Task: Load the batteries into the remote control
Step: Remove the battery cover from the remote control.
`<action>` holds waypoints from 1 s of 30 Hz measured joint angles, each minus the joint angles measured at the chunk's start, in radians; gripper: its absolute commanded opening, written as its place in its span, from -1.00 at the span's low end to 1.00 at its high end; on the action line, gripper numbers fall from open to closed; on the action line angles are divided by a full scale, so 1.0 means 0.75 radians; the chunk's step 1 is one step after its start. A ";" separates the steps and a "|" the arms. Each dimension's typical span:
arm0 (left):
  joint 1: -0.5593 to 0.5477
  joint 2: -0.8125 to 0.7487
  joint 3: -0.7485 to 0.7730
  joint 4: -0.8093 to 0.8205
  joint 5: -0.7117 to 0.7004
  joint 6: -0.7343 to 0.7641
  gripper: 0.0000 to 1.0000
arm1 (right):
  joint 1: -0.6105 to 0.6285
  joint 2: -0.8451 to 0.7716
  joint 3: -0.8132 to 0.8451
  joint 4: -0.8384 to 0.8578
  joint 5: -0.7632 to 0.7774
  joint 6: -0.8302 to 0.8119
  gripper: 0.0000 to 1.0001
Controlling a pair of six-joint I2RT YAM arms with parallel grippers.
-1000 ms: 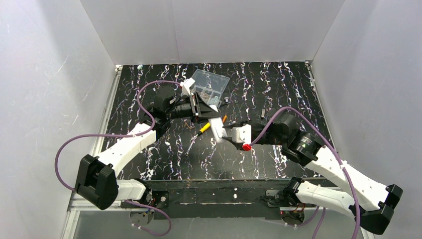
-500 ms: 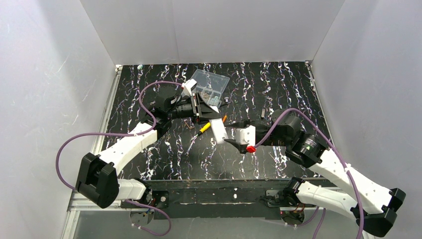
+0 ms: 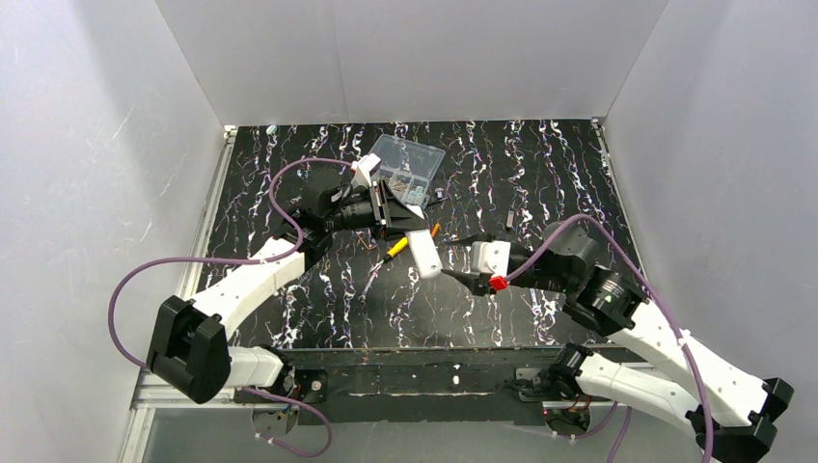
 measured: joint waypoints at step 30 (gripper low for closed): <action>-0.001 0.058 0.001 0.134 -0.021 -0.125 -1.00 | 0.000 -0.089 -0.019 -0.030 0.127 0.131 0.08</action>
